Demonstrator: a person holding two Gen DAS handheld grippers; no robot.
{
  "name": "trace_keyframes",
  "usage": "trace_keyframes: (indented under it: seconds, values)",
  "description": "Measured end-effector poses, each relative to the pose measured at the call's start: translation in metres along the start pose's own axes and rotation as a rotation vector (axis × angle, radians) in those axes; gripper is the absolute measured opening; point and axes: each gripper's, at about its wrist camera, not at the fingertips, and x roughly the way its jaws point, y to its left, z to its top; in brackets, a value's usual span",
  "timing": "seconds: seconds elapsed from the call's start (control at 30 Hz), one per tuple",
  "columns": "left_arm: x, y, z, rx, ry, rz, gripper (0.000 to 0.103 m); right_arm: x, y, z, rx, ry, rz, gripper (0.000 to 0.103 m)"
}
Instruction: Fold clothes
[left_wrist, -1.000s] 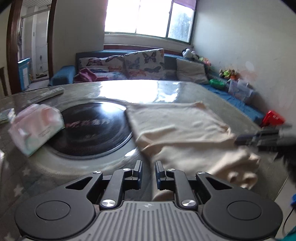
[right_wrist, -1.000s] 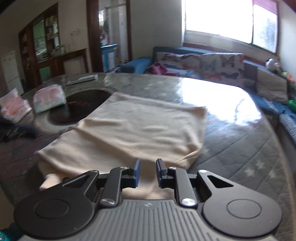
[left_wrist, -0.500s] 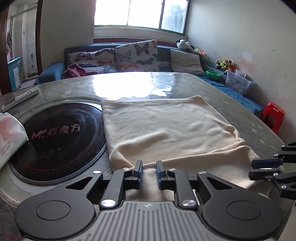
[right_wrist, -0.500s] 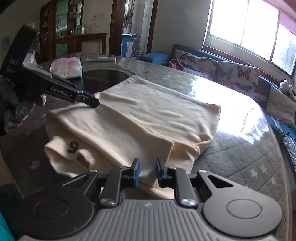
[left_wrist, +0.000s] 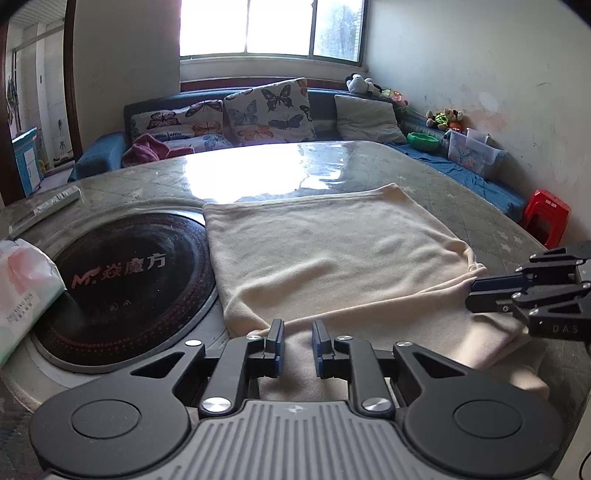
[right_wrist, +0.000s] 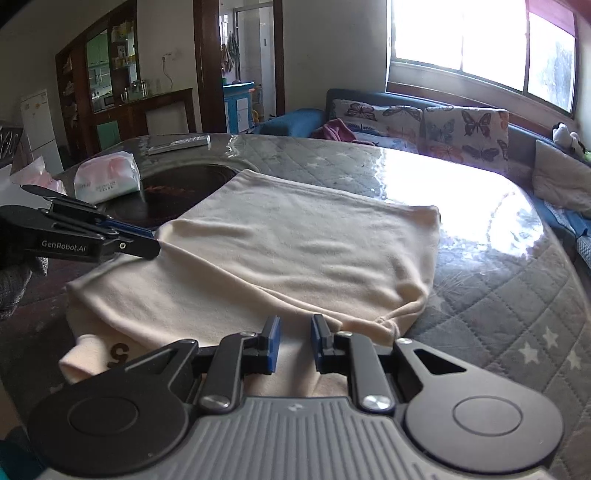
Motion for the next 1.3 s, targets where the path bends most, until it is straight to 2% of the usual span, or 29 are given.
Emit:
trace_keyframes:
  seconds: [0.13,0.23,0.4,0.6,0.7,0.8,1.1,1.2,1.3]
  values:
    - [-0.021,-0.006,-0.007,0.055,-0.012,-0.014,0.019,-0.010,0.005,-0.011,-0.063,0.021,-0.005,0.017]
    - [-0.041,-0.021,-0.019,0.162,-0.018,-0.044,0.019,-0.016,0.008,-0.016,-0.101,0.021,-0.020,0.020]
    - [-0.064,-0.045,-0.047,0.391,-0.019,-0.091,0.023,-0.032,0.006,-0.014,-0.075,0.014,-0.007,0.022]
    - [-0.070,-0.070,-0.071,0.544,-0.027,-0.144,0.024,-0.051,0.013,-0.021,-0.117,0.022,-0.011,0.033]
    - [-0.066,-0.077,-0.075,0.569,-0.041,-0.155,0.024,-0.059,0.018,-0.026,-0.146,0.031,-0.017,0.035]
    - [-0.061,-0.083,-0.078,0.595,-0.055,-0.144,0.024,-0.067,0.023,-0.033,-0.191,0.042,-0.034,0.045]
    - [-0.055,-0.090,-0.079,0.618,-0.112,-0.167,0.021,-0.076,0.043,-0.056,-0.360,0.065,-0.033,0.058]
    - [-0.054,-0.087,-0.077,0.602,-0.128,-0.164,0.012,-0.076,0.048,-0.058,-0.391,0.056,-0.016,0.065]
    - [-0.058,-0.083,-0.072,0.555,-0.151,-0.165,0.009,-0.076,0.053,-0.059,-0.427,0.036,-0.008,0.065]
